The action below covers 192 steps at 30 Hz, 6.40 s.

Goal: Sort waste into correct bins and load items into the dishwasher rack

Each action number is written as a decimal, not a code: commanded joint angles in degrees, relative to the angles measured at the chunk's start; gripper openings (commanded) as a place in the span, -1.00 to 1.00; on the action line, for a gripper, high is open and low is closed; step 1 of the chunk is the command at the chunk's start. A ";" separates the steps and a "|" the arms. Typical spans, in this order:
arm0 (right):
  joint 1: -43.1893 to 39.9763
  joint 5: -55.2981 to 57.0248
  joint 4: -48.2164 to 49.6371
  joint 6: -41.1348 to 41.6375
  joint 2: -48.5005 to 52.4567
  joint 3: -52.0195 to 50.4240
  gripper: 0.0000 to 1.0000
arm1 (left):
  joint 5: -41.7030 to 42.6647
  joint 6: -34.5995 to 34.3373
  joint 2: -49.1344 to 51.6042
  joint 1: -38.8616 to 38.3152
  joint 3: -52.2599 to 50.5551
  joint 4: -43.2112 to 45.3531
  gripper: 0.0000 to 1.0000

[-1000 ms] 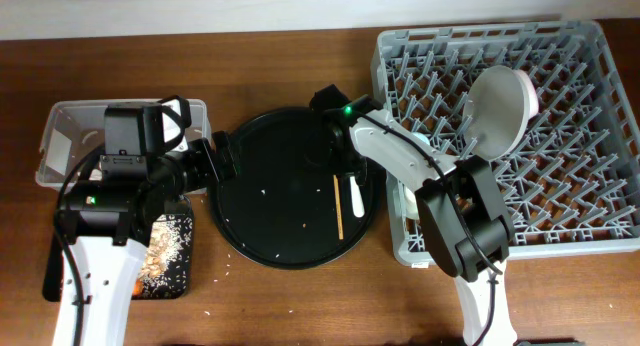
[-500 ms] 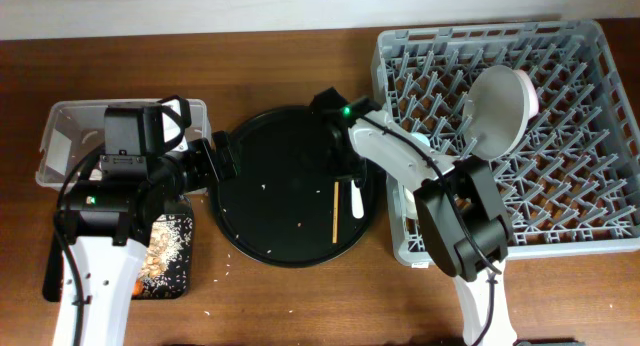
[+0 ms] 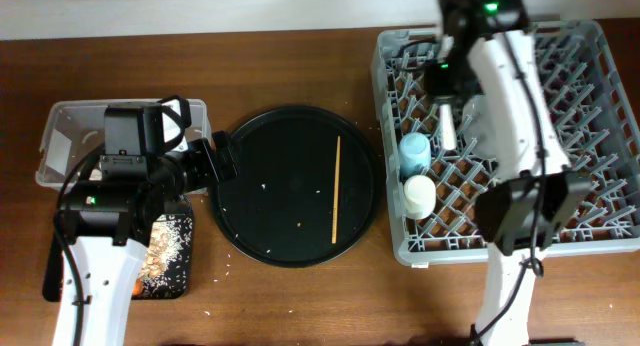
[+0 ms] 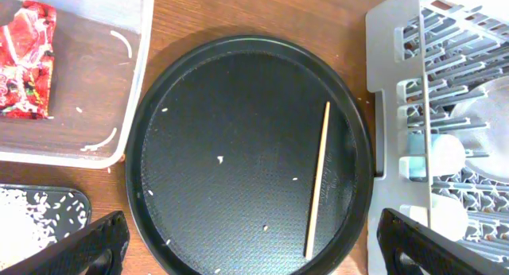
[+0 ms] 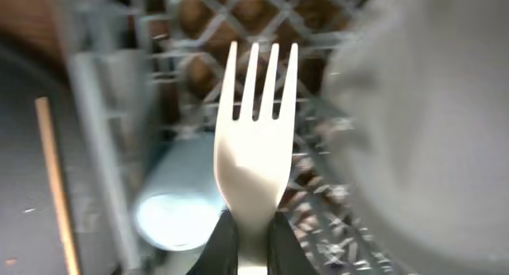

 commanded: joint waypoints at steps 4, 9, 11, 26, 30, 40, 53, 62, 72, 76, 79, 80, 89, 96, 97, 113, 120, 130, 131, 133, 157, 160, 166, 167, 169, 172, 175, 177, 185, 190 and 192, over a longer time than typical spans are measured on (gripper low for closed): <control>-8.15 -0.22 6.82 -9.44 -0.94 -5.84 -0.92 | 0.46 0.50 -0.55 0.33 0.90 0.07 0.99; -7.39 -4.96 14.71 -12.13 -0.94 -15.82 -0.91 | 0.46 0.50 -0.55 0.33 0.90 0.04 0.98; -7.39 -7.89 16.61 -12.17 -0.94 -18.29 -0.91 | 0.44 0.50 -0.55 0.33 0.90 0.04 0.99; 2.73 -9.07 3.17 -7.06 -0.98 -2.62 -0.05 | 0.44 0.50 -0.55 0.33 0.90 0.04 0.98; 14.58 -9.09 -1.11 7.04 -0.96 -2.91 -0.16 | 0.46 0.50 -0.55 0.33 0.90 0.07 0.98; 27.76 -5.62 16.50 25.11 -0.96 -26.18 -0.20 | 0.46 0.50 -0.55 0.33 0.90 0.07 0.98; 27.80 -7.39 37.51 28.94 -0.96 -46.84 -0.92 | 0.44 0.50 -0.55 0.33 0.90 0.07 0.98; 19.30 -7.56 10.54 10.75 -4.31 -11.45 -0.92 | 0.46 0.50 -0.55 0.33 0.90 0.07 0.98; -5.20 0.44 5.55 -7.37 -3.87 -6.97 -0.92 | 0.46 0.50 -0.55 0.33 0.90 0.07 0.98; -5.25 0.66 11.04 -9.31 -3.85 -12.66 -0.92 | 0.44 0.50 -0.55 0.33 0.90 0.07 0.98; -5.20 0.63 14.25 -9.31 -3.85 -16.63 -0.92 | 0.46 0.50 -0.55 0.33 0.90 0.04 0.98; -5.20 0.63 14.82 -9.29 -3.85 -17.31 -0.92 | 0.46 0.50 -0.55 0.33 0.90 0.07 0.98; -5.18 0.61 15.67 -9.25 -3.87 -18.86 -0.35 | 0.46 0.50 -0.55 0.33 0.90 0.07 0.98; -5.20 -7.58 9.60 -8.66 -5.09 -9.33 0.97 | 0.44 0.50 -0.55 0.33 0.90 0.07 0.98; -5.20 -7.58 9.60 -8.66 -5.09 -9.35 0.97 | 0.46 0.50 -0.55 0.33 0.90 0.07 0.98; -4.81 -7.56 9.60 -8.66 -32.41 -9.35 0.97 | 0.46 0.50 -0.55 0.33 0.90 0.04 0.98; -4.81 -6.93 9.62 -8.70 -64.63 -12.94 0.97 | 0.44 0.50 -0.55 0.33 0.90 0.04 0.98; -4.81 -9.60 51.78 -8.63 -119.73 -88.13 0.97 | 0.44 0.50 -0.55 0.33 0.90 0.07 0.98; -4.81 -10.27 57.44 -8.63 -121.70 -93.31 0.97 | 0.46 0.50 -0.55 0.33 0.90 0.07 0.98; -4.81 -12.37 75.60 -8.59 -126.03 -108.13 0.97 | 0.46 0.50 -0.55 0.33 0.90 0.07 0.98; -4.81 -2.56 87.12 -10.14 -127.73 -137.48 0.97 | 0.44 0.50 -0.55 0.33 0.90 0.07 0.98; -4.81 -2.56 87.12 -10.14 -127.73 -137.48 0.97 | 0.46 0.50 -0.55 0.33 0.90 0.07 0.98; -4.81 -2.56 87.12 -10.14 -127.73 -137.48 0.97 | 0.46 0.50 -0.55 0.33 0.90 0.07 0.98; -4.81 -2.56 87.12 -10.14 -127.73 -137.48 0.97 | 0.44 0.50 -0.55 0.33 0.90 0.07 0.98; -4.81 -2.56 87.12 -10.14 -127.73 -137.48 0.97 | 0.42 0.50 -1.64 0.20 0.68 -0.39 0.98; -4.81 -2.56 87.12 -10.14 -127.73 -137.48 0.97 | 0.00 0.50 -13.31 -0.02 0.68 -0.96 0.98; -4.81 -2.56 87.12 -10.14 -127.73 -137.48 0.97 | 0.00 0.52 -27.21 -0.02 0.07 -2.34 0.98; -4.81 -2.56 87.12 -10.14 -127.73 -137.48 0.97 | -0.61 0.50 -38.27 -0.02 -5.35 -2.47 0.98; -4.81 -2.56 87.12 -10.14 -127.73 -137.48 0.97 | -3.91 0.52 -66.51 0.00 -43.15 12.15 0.98; -4.81 -2.56 87.12 -10.14 -127.73 -137.48 0.97 | -10.12 0.55 -70.40 -0.02 -61.31 48.35 0.98; -4.81 -2.56 87.12 -10.14 -127.73 -137.48 0.97 | -10.84 0.55 -70.40 -0.02 -65.29 52.61 0.98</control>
